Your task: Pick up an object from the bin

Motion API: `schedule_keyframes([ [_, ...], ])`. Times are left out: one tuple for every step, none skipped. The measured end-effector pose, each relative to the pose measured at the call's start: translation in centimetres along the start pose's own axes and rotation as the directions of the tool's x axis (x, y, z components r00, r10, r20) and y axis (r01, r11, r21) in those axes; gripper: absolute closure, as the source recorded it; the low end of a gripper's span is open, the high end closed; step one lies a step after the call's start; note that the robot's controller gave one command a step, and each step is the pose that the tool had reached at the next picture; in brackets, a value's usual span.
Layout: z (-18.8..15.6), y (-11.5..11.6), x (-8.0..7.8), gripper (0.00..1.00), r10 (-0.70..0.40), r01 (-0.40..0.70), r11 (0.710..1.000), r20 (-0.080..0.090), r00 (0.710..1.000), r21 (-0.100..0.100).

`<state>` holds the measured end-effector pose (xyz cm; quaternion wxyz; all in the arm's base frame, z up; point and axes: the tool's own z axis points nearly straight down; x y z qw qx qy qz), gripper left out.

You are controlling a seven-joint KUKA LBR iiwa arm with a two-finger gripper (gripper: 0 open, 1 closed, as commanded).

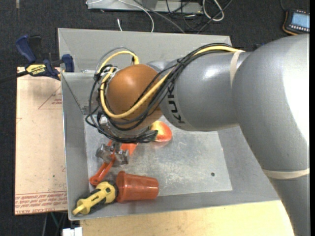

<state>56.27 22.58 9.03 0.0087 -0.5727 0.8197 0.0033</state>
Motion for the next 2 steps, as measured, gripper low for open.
schedule_keyframes([
  [-1.3,-0.1,-0.1,1.0,0.002,-0.002,1.0,0.004,1.0,0.003],
  [-3.4,0.0,-0.1,1.0,0.005,-0.005,1.0,0.004,1.0,0.001],
])
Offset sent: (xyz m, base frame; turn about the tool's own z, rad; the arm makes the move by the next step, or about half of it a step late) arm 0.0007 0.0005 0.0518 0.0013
